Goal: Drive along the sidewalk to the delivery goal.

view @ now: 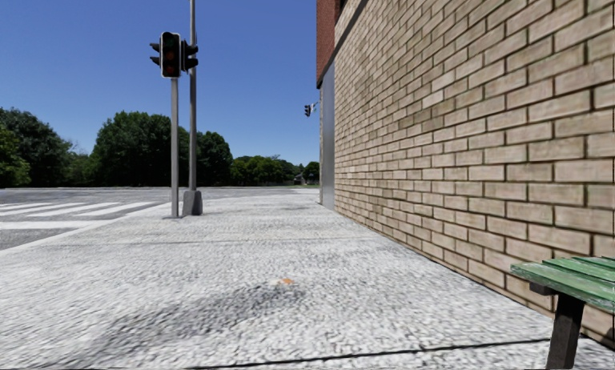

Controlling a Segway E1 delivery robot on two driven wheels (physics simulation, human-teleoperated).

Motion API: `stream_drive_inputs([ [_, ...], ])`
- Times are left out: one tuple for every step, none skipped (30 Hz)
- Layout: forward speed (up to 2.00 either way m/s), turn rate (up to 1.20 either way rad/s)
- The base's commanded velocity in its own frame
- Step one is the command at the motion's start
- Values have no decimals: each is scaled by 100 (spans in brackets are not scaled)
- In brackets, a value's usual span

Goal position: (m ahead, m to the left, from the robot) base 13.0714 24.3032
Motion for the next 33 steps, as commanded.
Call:
stream_drive_inputs([
  [200, 55],
  [200, 8],
  [200, 2],
  [200, 0],
  [200, 0],
  [200, 0],
  [200, 0],
  [200, 0],
  [200, 0],
  [200, 0],
  [200, 0],
  [200, 0],
  [200, 0],
  [200, 0],
  [200, 0],
  [200, 0],
  [200, 0],
  [200, 0],
  [200, 0],
  [200, 0],
  [200, 0],
  [200, 0],
  [200, 0],
  [200, 0],
  [200, 0],
  [200, 0],
  [200, 0],
  [200, 0],
  [200, 0],
  [200, 0],
  [200, 0],
  [200, 0],
  [200, 0],
])
